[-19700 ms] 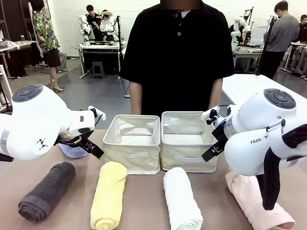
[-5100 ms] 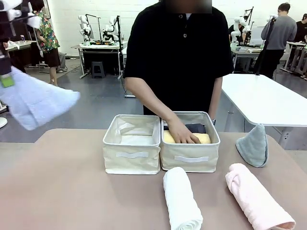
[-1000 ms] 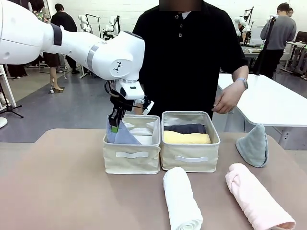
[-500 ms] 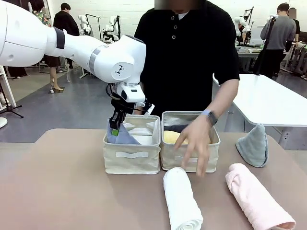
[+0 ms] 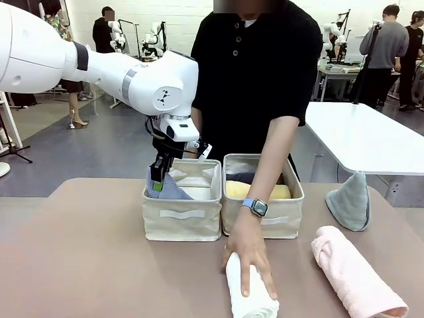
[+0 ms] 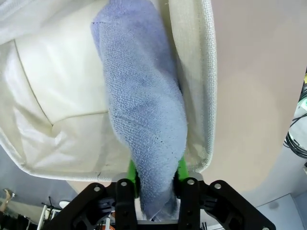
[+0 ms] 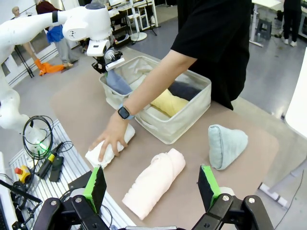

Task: Sort the towels based on their folding style.
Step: Pick up one triangle-folded towel and place it in the left Fabric basket, then pick up another triangle-folded towel from the table and place it in the left Fabric basket.

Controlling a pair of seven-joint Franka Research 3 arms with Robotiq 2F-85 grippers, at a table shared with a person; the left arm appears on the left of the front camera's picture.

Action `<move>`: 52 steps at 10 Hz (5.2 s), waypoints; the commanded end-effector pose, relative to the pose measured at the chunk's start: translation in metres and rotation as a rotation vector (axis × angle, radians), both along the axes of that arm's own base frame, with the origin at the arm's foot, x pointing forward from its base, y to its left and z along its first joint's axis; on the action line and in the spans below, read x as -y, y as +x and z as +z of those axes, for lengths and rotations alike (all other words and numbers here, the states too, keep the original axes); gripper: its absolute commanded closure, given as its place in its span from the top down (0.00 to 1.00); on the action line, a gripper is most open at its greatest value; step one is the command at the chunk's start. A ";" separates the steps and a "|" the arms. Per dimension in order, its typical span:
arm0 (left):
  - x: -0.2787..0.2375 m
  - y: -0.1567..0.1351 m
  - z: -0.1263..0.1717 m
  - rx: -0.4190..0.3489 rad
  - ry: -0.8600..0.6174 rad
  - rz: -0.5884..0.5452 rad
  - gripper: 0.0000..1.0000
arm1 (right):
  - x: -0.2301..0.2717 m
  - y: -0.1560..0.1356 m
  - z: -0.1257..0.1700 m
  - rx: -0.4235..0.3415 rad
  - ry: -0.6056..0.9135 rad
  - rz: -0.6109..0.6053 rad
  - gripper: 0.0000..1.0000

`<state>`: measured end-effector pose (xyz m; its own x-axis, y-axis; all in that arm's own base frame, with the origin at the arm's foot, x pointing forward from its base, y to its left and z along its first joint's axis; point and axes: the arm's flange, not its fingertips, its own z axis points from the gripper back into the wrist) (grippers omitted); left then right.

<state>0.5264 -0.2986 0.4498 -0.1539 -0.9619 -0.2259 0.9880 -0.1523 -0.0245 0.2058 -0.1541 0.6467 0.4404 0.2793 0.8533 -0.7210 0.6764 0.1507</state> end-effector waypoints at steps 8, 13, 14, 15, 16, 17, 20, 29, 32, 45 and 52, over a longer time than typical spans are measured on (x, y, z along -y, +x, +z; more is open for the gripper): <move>0.000 -0.003 0.005 -0.027 -0.042 0.027 1.00 | -0.001 0.001 0.000 0.007 0.004 0.015 1.00; -0.108 -0.068 0.141 -0.067 -0.455 0.015 1.00 | -0.001 0.001 0.000 0.007 0.004 0.015 1.00; -0.152 -0.089 0.165 0.001 -0.518 0.036 1.00 | -0.001 0.001 0.000 0.007 0.004 0.015 1.00; -0.196 -0.107 0.180 0.042 -0.576 0.065 1.00 | -0.001 0.001 0.000 0.007 0.004 0.015 1.00; -0.237 -0.122 0.186 0.061 -0.629 0.101 1.00 | -0.001 0.001 0.000 0.007 0.004 0.015 1.00; -0.272 -0.134 0.187 0.074 -0.683 0.136 1.00 | -0.001 0.001 0.000 0.007 0.004 0.015 1.00; -0.291 -0.146 0.176 0.036 -0.708 0.190 1.00 | -0.001 0.001 0.000 0.007 0.004 0.015 1.00; -0.336 -0.134 0.216 -0.070 -0.936 0.194 1.00 | -0.001 0.001 0.000 0.007 0.004 0.015 1.00; -0.403 -0.116 0.232 -0.078 -1.185 0.205 1.00 | -0.001 0.001 0.000 0.007 0.004 0.015 1.00; -0.516 -0.129 0.156 0.156 -1.417 0.282 1.00 | -0.001 0.001 0.000 0.007 0.004 0.015 1.00; -0.516 -0.129 0.156 0.156 -1.417 0.282 1.00 | -0.077 0.002 0.020 0.001 -0.421 0.048 1.00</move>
<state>0.4009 0.2184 0.6052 0.0149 -0.3562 0.9343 0.9697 0.2330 0.0734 0.2053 -0.1131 0.6600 0.4218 0.4651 0.7783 -0.7471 0.6646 0.0077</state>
